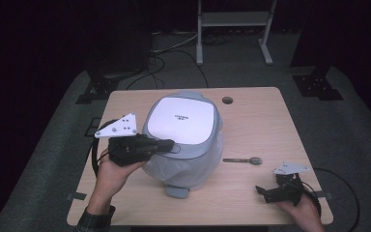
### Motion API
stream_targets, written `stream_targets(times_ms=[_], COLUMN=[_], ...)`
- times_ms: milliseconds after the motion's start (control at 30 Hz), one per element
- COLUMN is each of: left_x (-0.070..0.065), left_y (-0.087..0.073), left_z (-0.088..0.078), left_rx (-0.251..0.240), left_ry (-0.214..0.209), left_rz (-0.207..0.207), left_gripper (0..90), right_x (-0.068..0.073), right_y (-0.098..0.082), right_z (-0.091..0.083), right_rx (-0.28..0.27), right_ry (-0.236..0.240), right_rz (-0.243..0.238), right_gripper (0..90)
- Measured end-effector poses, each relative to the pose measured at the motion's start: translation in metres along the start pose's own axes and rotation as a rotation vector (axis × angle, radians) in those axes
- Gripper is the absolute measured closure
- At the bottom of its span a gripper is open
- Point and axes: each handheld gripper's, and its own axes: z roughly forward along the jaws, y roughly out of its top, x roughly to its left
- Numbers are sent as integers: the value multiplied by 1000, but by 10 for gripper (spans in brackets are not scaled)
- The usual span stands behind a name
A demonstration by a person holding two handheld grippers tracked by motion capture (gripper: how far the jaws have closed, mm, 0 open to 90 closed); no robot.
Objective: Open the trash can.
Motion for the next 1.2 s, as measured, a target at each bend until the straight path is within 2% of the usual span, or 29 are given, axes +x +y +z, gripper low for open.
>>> stream_targets(times_ms=[100, 600, 767, 1000, 1200], left_x=[-1, 2, -2, 1, 0], left_y=[0, -5, -3, -5, -5], left_z=[0, 5, 1, -8, -16], left_rx=[2, -7, -3, -25, -28], left_ry=[11, -37, -25, -16, 0], left_rz=[7, -31, -10, -28, -25], left_gripper=[899, 900, 898, 888, 882], right_x=[0, 0, 0, 0, 0], right_y=[0, 0, 0, 0, 0], right_z=[0, 0, 0, 0, 0], right_rx=[0, 0, 0, 0, 0], right_ry=[0, 1, 1, 1, 2], right_rz=[0, -1, -1, -1, 1], right_gripper=[0, 0, 0, 0, 0])
